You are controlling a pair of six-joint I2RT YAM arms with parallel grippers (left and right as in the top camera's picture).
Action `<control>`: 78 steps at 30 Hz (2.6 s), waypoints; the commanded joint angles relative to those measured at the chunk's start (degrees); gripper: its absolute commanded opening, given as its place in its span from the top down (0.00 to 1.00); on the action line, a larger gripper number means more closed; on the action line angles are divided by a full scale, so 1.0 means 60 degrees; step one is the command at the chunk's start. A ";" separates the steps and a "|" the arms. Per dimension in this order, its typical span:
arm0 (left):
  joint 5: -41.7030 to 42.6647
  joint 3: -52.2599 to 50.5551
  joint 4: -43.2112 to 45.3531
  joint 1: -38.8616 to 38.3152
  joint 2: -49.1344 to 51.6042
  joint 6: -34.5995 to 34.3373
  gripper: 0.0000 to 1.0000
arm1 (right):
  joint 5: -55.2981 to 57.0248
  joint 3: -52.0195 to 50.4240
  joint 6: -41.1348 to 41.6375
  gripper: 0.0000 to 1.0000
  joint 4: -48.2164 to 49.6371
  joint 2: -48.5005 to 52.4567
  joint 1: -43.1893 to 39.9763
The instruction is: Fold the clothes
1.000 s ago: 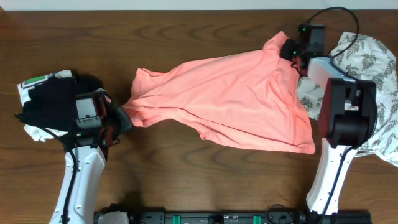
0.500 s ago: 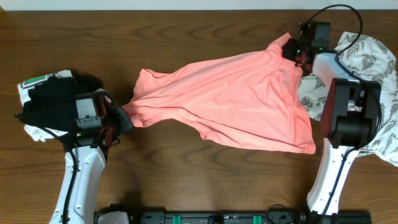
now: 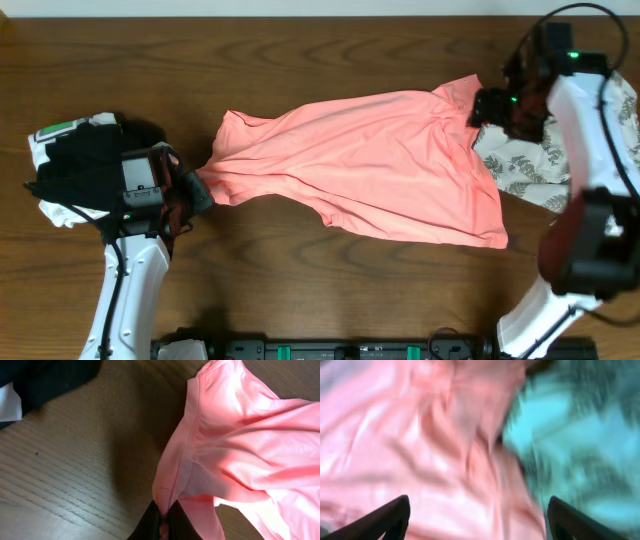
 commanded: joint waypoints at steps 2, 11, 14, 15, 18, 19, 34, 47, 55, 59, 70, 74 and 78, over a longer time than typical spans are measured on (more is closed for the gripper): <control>-0.0055 0.0000 -0.0022 0.0044 -0.0098 0.0237 0.94 | 0.0066 -0.0175 -0.0448 0.13 -0.0670 0.0098 -0.0084; -0.0055 0.0000 -0.0025 0.0044 -0.0095 0.0233 0.94 | -0.2634 -0.1271 -0.2710 0.34 0.0958 0.0098 0.0987; -0.0055 0.0000 -0.0025 0.0044 -0.0095 0.0233 0.94 | -0.2506 -0.1738 -0.2688 0.62 0.2965 0.0098 0.1960; -0.0055 0.0000 -0.0029 0.0040 -0.0095 0.0233 0.94 | -0.2466 -0.1810 -0.2663 0.67 0.3308 0.0098 0.2127; -0.0051 0.0000 -0.0095 0.0040 -0.0095 0.0233 0.94 | -0.2444 -0.2087 -0.2543 0.83 0.4809 0.0146 0.2973; -0.0051 0.0000 -0.0135 0.0040 -0.0095 0.0229 0.94 | -0.2444 -0.2109 -0.2481 0.83 0.5184 0.0211 0.3253; -0.0015 -0.0029 -0.2025 0.0040 -0.0091 0.0157 0.87 | -0.3126 -0.2073 -0.0663 0.99 0.9992 0.1832 0.6648; -0.0015 -0.0033 -0.1803 0.0040 -0.0095 0.0157 0.87 | -0.2200 -0.2004 -0.0484 0.99 1.0772 0.2958 0.6863; -0.0015 -0.0033 -0.1803 0.0040 -0.0095 0.0157 0.87 | -0.1566 -0.2000 -0.0266 0.99 1.1224 0.3555 0.6670; -0.0015 -0.0033 -0.1803 0.0040 -0.0095 0.0157 0.78 | -0.1282 -0.2000 -0.0015 0.99 1.1610 0.3883 0.6513; -0.0011 -0.0033 -0.1803 0.0040 -0.0095 0.0153 0.17 | -0.0200 -0.1985 0.0240 0.93 1.3471 0.4317 0.5756; -0.0011 -0.0033 -0.1796 0.0040 -0.0095 0.0157 0.17 | 0.0095 -0.1803 0.0452 0.82 1.4105 0.4320 0.5388; -0.0011 -0.0033 -0.1734 0.0040 -0.0095 0.0157 0.17 | 0.0215 -0.1177 0.0521 0.57 1.4440 0.4320 0.4907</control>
